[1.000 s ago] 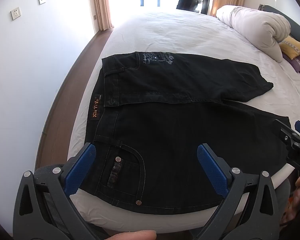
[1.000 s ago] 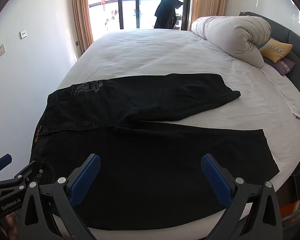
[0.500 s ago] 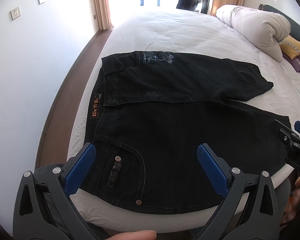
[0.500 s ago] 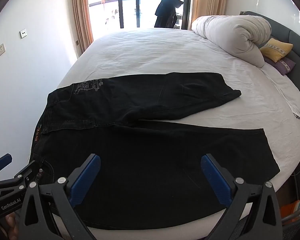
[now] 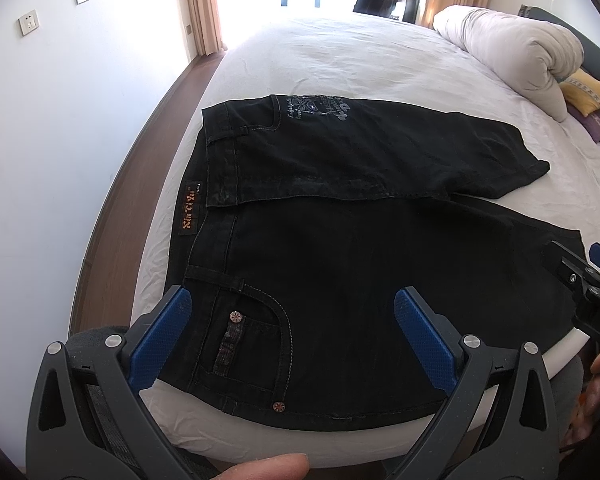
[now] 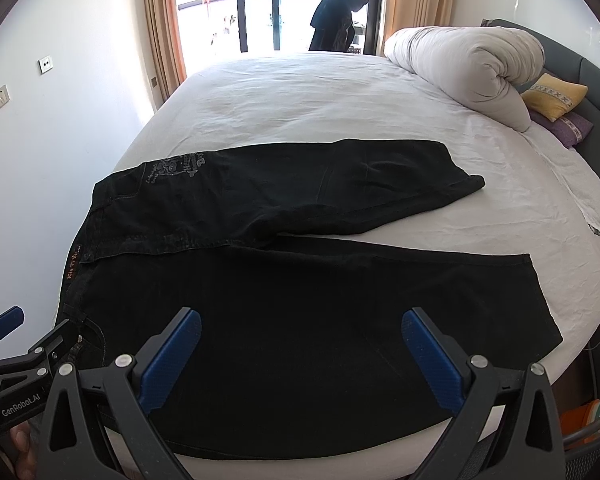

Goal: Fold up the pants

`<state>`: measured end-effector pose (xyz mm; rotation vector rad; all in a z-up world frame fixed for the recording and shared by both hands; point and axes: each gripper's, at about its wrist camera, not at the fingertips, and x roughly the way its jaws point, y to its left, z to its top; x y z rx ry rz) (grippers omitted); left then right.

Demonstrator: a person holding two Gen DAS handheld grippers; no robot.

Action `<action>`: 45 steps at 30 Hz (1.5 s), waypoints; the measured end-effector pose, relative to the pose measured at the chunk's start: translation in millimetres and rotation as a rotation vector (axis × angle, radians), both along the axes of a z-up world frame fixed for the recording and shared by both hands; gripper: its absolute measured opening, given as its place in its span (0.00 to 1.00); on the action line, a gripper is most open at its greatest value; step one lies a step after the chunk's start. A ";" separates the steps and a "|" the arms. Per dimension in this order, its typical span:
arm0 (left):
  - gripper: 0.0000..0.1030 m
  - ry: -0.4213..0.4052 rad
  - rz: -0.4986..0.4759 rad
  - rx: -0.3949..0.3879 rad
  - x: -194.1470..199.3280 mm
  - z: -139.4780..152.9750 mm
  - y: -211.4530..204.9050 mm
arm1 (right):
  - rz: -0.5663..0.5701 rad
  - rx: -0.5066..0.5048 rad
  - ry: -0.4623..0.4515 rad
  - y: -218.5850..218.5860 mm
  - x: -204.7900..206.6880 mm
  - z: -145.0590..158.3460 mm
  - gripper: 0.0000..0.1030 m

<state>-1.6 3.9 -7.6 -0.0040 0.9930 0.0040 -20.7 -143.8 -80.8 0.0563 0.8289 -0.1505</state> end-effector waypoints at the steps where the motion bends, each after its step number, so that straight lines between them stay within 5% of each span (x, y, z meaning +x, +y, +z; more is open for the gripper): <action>1: 1.00 0.000 -0.003 -0.002 3.0 -2.4 0.9 | 0.001 0.001 0.003 -1.6 0.5 -0.4 1.00; 6: 1.00 -0.025 -0.069 -0.006 34.5 -11.7 9.8 | 0.087 0.044 0.024 -14.6 19.6 -6.9 1.00; 10: 1.00 -0.034 -0.229 -0.051 88.3 -10.2 20.3 | 0.232 0.083 0.024 -29.2 48.9 -3.3 1.00; 17: 1.00 -0.025 -0.356 0.166 216.1 -8.5 34.7 | 0.483 0.008 0.004 -46.7 127.0 10.3 1.00; 21: 0.99 0.081 -0.476 0.157 288.9 -27.4 38.8 | 0.581 0.028 0.040 -57.0 176.3 7.5 0.89; 26: 0.67 0.225 -0.614 0.160 346.4 -56.2 39.4 | 0.665 0.060 0.087 -67.6 226.6 -0.9 0.80; 32: 0.59 0.339 -0.658 0.138 370.1 -86.9 43.6 | 0.725 0.056 0.119 -63.4 268.5 -8.9 0.78; 36: 0.55 0.355 -0.673 0.146 369.8 -97.7 42.9 | 0.753 0.061 0.156 -57.6 291.9 -8.9 0.72; 41: 0.18 0.352 -0.705 0.186 354.5 -100.3 26.5 | 0.813 -0.014 0.199 -40.1 316.3 -8.6 0.66; 45: 0.10 0.281 -0.700 0.237 338.2 -91.5 18.7 | 0.852 -0.073 0.224 -27.5 333.3 -7.1 0.65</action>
